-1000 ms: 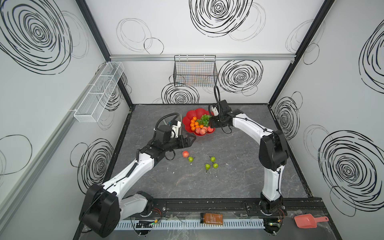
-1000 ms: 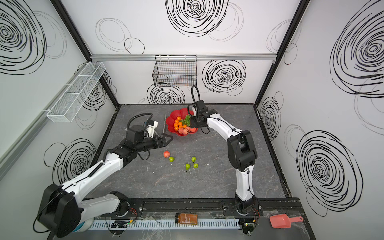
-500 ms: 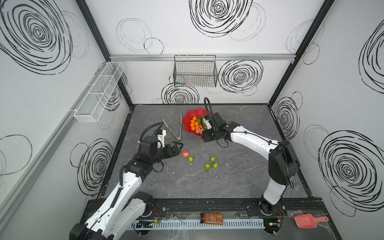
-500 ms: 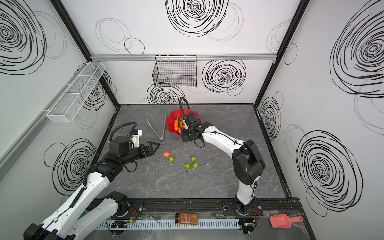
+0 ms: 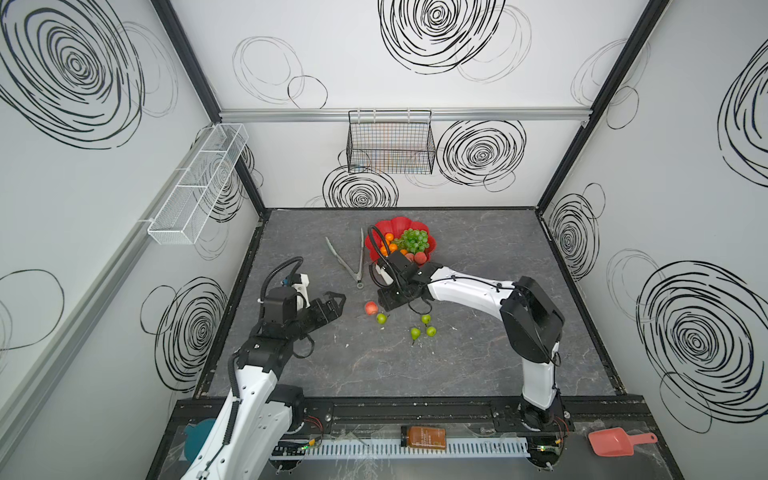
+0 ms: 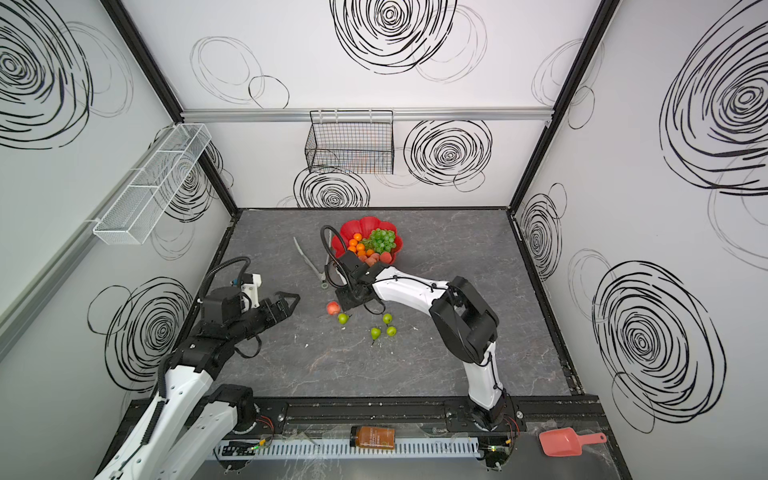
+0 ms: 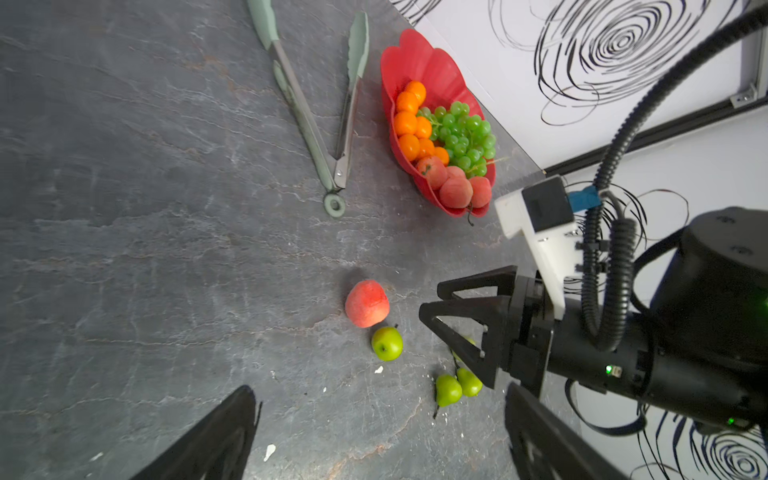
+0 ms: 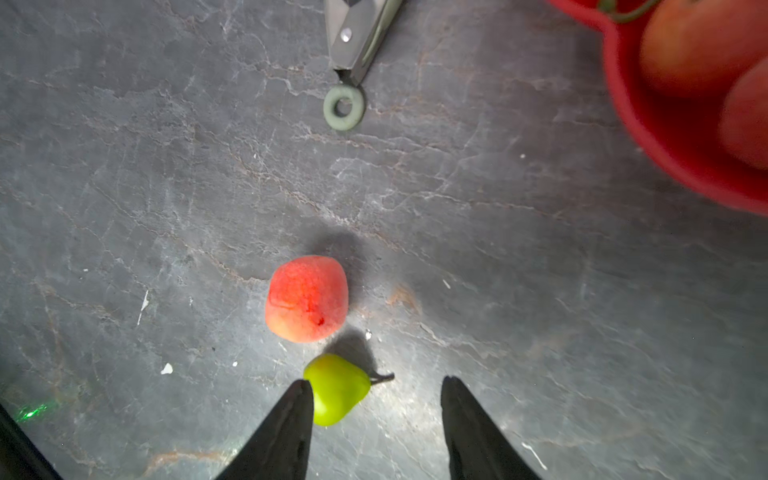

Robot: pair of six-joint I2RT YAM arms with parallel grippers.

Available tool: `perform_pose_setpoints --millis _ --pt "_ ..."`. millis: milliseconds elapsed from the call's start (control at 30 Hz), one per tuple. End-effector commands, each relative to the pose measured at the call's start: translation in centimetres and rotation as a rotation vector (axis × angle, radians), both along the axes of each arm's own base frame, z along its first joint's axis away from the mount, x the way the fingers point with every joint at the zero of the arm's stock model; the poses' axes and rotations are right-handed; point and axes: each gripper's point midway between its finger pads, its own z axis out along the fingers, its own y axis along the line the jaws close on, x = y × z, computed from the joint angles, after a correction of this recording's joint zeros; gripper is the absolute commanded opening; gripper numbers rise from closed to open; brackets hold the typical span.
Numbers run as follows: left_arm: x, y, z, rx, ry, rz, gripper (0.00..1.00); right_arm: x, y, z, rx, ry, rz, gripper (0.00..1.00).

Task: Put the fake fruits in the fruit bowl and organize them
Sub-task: 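Move the right gripper down to the last peach beside a pear, then grasp the peach with the right gripper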

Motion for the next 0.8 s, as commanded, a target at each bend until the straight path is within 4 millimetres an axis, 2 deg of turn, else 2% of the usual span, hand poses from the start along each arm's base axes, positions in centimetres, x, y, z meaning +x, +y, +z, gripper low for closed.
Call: perform_pose_setpoints --millis 0,100,333,767 --pt "0.0 0.8 0.3 -0.026 -0.006 0.036 0.96 0.0 1.7 0.5 0.008 -0.002 0.041 0.54" --pt "0.1 1.6 0.4 -0.033 -0.006 0.067 0.96 -0.2 2.7 -0.2 -0.001 0.013 0.066 0.55" --pt "0.4 2.0 0.2 -0.044 -0.004 0.068 0.96 -0.6 4.6 -1.4 -0.008 0.040 0.089 0.57" --pt "0.6 1.7 0.1 -0.058 -0.008 0.049 0.96 -1.0 4.4 -3.8 -0.074 0.070 0.089 0.57"
